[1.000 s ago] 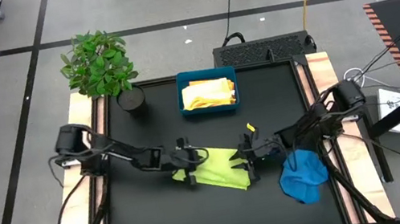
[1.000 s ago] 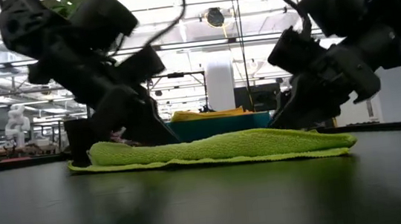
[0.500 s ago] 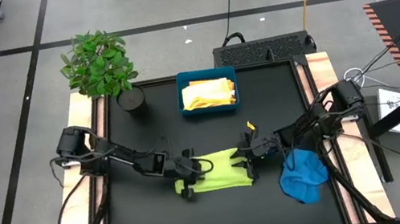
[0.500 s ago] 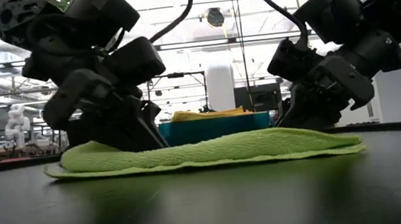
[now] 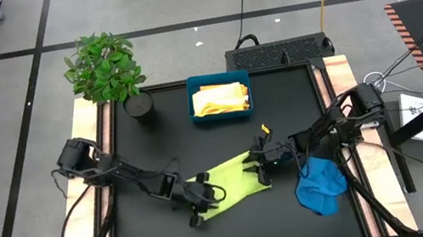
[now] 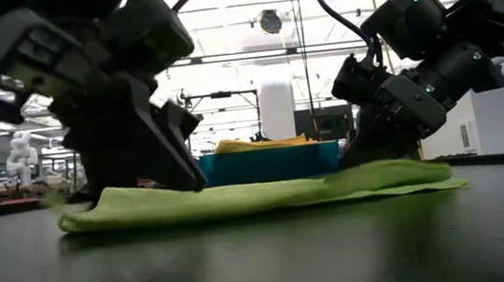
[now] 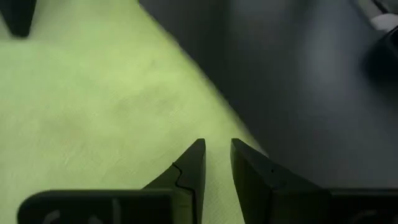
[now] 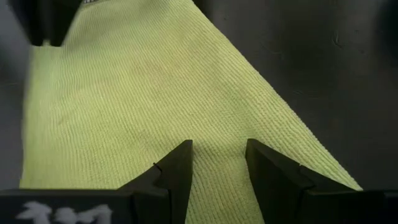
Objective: Fold microfiber towels
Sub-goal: Fold the green microfiber towel
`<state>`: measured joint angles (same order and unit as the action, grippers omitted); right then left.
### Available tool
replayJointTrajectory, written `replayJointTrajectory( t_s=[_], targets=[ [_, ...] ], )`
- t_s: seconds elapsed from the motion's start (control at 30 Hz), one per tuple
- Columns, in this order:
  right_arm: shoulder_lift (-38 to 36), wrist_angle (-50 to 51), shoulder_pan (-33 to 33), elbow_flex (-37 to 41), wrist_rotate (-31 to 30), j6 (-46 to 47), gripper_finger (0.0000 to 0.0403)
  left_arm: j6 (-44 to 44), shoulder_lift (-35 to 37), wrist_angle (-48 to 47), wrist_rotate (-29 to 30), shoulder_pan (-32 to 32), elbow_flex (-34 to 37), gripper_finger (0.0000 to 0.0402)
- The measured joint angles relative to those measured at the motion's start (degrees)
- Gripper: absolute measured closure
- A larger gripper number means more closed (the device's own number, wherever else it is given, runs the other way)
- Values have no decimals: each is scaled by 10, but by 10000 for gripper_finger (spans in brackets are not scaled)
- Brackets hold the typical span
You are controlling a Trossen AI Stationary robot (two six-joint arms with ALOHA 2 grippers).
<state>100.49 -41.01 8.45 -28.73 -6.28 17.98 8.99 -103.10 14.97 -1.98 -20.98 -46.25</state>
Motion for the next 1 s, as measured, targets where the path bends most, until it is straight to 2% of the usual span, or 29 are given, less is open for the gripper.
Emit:
replayJointTrajectory(
  t_s=[0.27,0.47,0.8,1.0],
  targets=[
    [0,0,0,0,1,-2,261,-7,0,-3,2,-23,-20,325],
    [-5,-1,0,1,5,-10,261,-11,11,-25,38,-12,-21,325],
    [-70,21,9,1,8,-31,261,-11,65,-133,77,37,-21,325],
    [-80,19,40,1,50,-39,261,7,70,-200,113,66,-8,325]
  ],
)
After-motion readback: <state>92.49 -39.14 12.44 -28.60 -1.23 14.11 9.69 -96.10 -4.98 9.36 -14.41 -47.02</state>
